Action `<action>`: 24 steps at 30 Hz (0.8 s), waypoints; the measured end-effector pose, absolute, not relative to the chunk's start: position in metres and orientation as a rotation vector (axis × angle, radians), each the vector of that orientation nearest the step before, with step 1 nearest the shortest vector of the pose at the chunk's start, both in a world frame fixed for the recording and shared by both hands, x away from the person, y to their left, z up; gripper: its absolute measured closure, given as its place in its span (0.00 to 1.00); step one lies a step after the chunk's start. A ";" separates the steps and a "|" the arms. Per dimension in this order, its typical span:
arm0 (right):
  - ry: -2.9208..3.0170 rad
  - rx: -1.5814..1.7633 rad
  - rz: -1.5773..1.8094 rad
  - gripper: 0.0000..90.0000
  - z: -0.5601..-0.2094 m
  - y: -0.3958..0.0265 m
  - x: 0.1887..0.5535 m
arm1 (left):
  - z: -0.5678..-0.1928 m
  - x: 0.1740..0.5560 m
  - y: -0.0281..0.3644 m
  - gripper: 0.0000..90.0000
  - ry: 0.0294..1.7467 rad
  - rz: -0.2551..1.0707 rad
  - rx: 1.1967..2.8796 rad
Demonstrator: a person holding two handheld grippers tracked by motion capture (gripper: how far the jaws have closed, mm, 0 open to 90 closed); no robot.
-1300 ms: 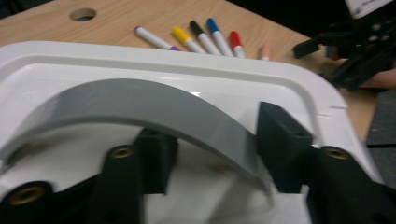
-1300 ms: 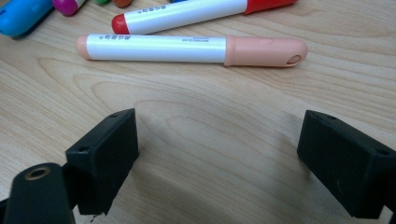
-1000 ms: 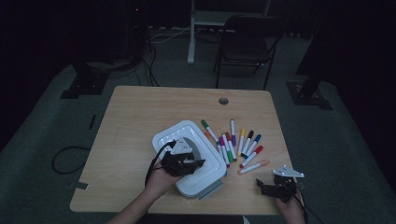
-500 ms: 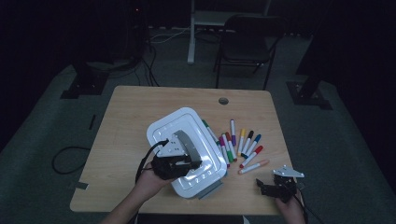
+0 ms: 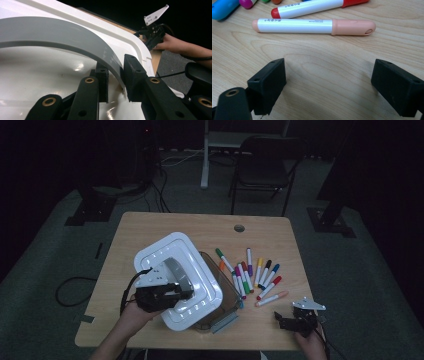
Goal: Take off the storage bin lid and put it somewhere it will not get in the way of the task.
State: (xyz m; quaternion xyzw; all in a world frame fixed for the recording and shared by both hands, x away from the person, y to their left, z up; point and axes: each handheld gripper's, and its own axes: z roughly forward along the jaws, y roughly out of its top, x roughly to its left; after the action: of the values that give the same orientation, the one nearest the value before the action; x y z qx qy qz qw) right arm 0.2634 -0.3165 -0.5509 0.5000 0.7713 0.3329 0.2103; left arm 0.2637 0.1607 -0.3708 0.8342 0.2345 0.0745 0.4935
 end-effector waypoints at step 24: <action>2.144 1.389 0.925 0.14 -0.551 -0.317 0.263 | -0.413 0.246 0.266 0.85 0.622 0.177 2.022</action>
State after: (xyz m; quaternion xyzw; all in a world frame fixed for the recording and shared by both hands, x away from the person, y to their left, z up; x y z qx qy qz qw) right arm 0.2634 -0.3165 -0.5510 0.4998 0.7714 0.3328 0.2106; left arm 0.2461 0.2657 -0.4132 0.8315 0.2559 0.0728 0.4877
